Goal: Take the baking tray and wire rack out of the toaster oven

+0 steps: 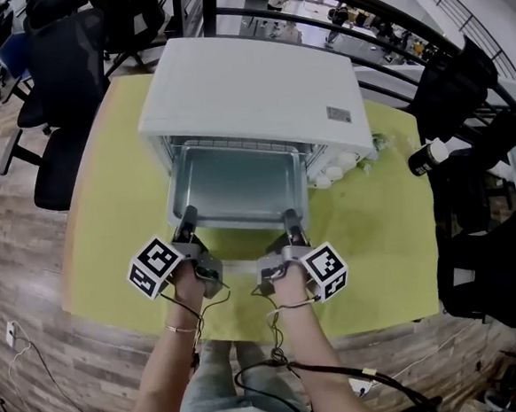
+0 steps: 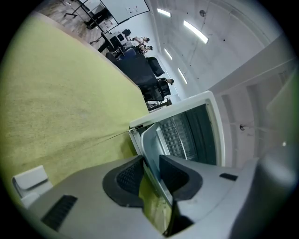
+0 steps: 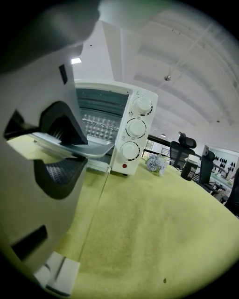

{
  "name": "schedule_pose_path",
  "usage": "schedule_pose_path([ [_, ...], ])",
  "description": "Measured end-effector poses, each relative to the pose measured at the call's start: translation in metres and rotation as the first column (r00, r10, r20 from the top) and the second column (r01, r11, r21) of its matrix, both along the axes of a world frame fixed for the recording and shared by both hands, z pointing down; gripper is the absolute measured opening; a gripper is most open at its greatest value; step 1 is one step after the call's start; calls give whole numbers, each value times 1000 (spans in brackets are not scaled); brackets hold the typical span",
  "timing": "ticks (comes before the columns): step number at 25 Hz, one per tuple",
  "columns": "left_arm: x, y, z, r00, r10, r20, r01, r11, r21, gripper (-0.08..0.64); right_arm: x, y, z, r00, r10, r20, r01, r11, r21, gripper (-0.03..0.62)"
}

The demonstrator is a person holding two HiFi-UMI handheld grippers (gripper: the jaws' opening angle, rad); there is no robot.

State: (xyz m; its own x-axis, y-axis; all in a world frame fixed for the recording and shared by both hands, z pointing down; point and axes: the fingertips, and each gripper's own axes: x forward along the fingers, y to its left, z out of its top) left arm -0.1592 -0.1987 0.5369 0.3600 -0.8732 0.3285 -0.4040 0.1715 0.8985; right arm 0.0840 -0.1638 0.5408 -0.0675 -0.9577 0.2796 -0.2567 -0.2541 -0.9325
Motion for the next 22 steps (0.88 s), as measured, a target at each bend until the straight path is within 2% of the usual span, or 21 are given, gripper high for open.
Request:
schedule_pose_path([
  [22, -4, 29, -2, 1000, -8, 1, 8, 1000, -22, 101, -5, 31, -1, 999, -37, 8, 37, 999, -35, 86],
])
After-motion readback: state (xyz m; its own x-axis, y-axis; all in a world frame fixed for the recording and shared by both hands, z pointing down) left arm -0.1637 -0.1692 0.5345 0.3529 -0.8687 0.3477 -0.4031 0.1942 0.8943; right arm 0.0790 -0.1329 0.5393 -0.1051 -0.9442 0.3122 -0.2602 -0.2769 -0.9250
